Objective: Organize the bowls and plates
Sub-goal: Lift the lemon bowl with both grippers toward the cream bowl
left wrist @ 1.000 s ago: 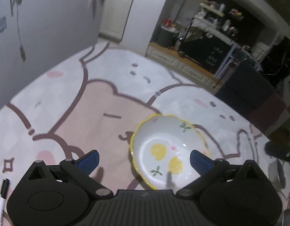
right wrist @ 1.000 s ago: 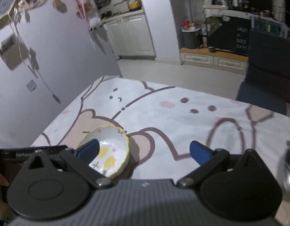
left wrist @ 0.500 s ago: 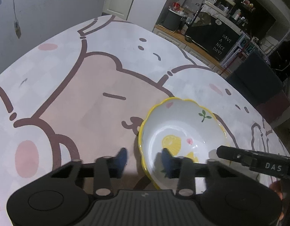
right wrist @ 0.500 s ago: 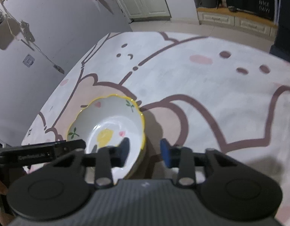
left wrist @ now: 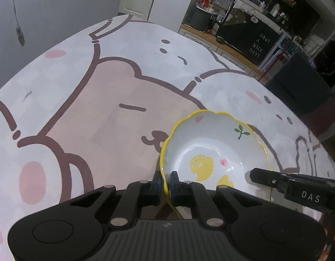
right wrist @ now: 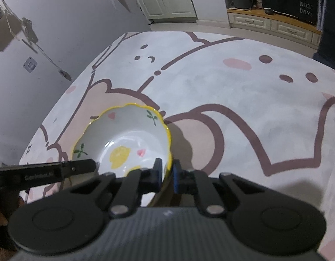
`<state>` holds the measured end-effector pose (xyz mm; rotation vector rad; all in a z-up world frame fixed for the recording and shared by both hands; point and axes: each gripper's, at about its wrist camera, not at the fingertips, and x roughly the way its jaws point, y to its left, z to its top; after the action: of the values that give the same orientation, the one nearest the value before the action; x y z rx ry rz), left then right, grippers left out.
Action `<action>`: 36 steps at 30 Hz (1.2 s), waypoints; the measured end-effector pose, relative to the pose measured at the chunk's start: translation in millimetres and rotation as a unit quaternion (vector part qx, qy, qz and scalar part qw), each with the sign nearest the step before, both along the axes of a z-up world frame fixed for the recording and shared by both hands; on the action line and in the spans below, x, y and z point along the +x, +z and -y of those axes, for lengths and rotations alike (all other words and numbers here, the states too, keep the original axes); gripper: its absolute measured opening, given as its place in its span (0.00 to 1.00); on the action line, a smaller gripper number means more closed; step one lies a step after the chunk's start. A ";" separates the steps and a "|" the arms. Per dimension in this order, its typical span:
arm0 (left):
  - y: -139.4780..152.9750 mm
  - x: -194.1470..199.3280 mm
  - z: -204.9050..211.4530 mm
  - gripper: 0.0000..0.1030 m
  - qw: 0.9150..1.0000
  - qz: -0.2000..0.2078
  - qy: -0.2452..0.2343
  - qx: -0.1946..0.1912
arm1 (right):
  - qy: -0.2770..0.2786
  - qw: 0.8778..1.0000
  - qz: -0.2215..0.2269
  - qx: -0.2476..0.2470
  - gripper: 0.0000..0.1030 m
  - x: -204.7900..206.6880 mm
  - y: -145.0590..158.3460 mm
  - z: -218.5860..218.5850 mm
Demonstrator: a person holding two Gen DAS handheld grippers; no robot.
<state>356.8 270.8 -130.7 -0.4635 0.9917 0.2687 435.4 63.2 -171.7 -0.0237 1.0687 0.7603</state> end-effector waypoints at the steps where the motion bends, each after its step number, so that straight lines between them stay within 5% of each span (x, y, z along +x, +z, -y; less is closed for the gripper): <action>1: 2.1 -0.9 1.7 0.07 1.000 0.000 0.000 0.001 | 0.000 1.000 0.001 -0.002 0.11 -2.2 0.4 0.2; 22: 112.6 -70.3 122.5 0.06 0.994 0.071 -0.064 0.047 | -0.065 0.995 0.063 0.030 0.11 -103.9 95.3 121.3; 36: 133.7 -124.0 174.1 0.06 0.989 0.063 -0.118 0.069 | -0.107 0.992 0.065 0.030 0.12 -184.1 112.8 189.4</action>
<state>232.8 96.6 3.0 -0.2312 0.8877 0.0916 251.3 -126.2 -58.9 0.0917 0.9075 0.5885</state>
